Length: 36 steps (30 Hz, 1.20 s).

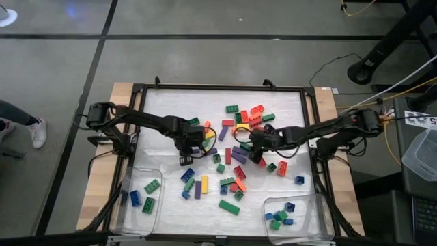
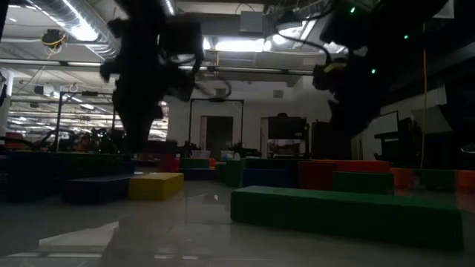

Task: Sort blocks by size
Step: Put the large violet block into the left transparent bin

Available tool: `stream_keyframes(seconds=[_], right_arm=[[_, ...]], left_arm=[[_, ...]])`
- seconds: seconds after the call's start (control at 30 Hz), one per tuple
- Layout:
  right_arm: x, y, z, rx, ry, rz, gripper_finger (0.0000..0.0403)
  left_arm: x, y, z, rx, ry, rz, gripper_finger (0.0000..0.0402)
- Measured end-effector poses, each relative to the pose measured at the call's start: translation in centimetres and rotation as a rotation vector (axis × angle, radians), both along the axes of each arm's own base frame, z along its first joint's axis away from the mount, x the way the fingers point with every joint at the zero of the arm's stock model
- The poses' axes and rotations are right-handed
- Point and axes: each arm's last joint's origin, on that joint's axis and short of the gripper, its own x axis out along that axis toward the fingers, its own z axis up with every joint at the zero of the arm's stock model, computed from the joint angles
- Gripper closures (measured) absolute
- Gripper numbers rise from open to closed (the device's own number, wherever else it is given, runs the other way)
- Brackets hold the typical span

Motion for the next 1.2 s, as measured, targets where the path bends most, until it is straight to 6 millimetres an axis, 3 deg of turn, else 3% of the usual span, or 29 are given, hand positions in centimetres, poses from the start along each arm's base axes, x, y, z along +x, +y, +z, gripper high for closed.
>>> stream_keyframes(seconds=[0.2, 0.43, 0.73, 0.93, 1.2], right_arm=[[0.3, -0.5, -0.8, 0.017, 0.035, 0.033, 0.0182], [0.5, -0.4, -0.7, 0.009, 0.022, 0.063, 0.0182], [0.5, -0.4, -0.8, 0.03, 0.028, 0.082, 0.0182], [0.9, -0.3, -2.3, 0.052, 0.084, 0.111, 0.0182], [1.6, -0.2, -3.6, 0.052, 0.097, 0.112, 0.0182]], left_arm=[[0.5, -1.8, 4.4, -0.067, 0.055, -0.062, 0.0362], [-0.8, -5.3, 8.8, -0.074, 0.172, -0.071, 0.0354], [-4.1, -11.4, 9.7, -0.041, 0.3, 0.055, 0.035], [-6.3, -15.6, 9.7, -0.011, 0.318, 0.071, 0.034], [-8.8, -18.7, 9.6, 0.061, 0.299, 0.224, 0.0323]])
